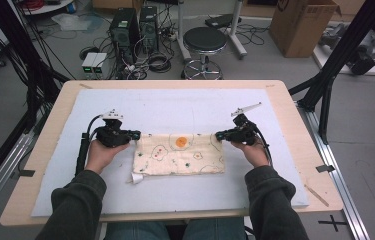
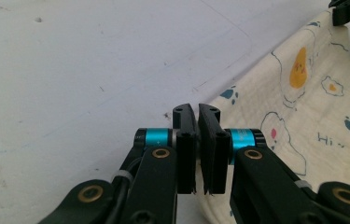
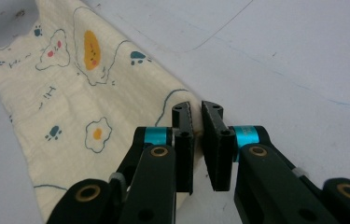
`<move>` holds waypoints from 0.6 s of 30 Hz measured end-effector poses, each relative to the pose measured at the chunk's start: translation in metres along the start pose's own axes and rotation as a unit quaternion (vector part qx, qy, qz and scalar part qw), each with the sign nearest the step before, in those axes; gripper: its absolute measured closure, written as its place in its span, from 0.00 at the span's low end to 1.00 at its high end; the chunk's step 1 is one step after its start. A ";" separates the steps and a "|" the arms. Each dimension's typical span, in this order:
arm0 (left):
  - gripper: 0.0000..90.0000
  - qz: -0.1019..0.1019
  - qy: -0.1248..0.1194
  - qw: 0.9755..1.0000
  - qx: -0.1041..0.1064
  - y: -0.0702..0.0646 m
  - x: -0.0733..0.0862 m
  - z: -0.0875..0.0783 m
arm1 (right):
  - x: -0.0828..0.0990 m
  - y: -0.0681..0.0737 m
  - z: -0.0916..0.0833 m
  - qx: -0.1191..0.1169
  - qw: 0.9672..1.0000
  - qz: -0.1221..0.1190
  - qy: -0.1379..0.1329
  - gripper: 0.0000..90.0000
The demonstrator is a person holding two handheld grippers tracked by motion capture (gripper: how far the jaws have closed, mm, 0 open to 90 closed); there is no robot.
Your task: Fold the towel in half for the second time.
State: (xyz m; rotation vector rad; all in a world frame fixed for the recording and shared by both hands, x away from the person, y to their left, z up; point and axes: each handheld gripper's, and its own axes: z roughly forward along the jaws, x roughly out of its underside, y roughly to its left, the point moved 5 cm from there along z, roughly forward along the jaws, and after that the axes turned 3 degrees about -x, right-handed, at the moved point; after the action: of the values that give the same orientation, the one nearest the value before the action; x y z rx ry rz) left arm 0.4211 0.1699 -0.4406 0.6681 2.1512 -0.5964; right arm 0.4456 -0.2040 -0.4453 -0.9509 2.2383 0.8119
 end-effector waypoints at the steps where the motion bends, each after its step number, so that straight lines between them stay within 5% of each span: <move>1: 0.95 0.003 -0.001 1.000 0.000 0.000 0.000 -0.001 | 0.000 0.001 -0.001 -0.002 1.000 0.000 0.000 0.93; 18: 0.95 -0.003 -0.012 1.000 0.006 -0.006 0.011 -0.006 | 0.007 0.009 -0.004 -0.017 1.000 0.000 -0.025 0.93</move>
State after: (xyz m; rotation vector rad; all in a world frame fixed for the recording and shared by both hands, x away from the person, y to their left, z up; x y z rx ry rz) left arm 0.4082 0.1722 -0.4445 0.6582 2.1301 -0.6177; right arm 0.4333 -0.2051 -0.4448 -0.9359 2.1887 0.8662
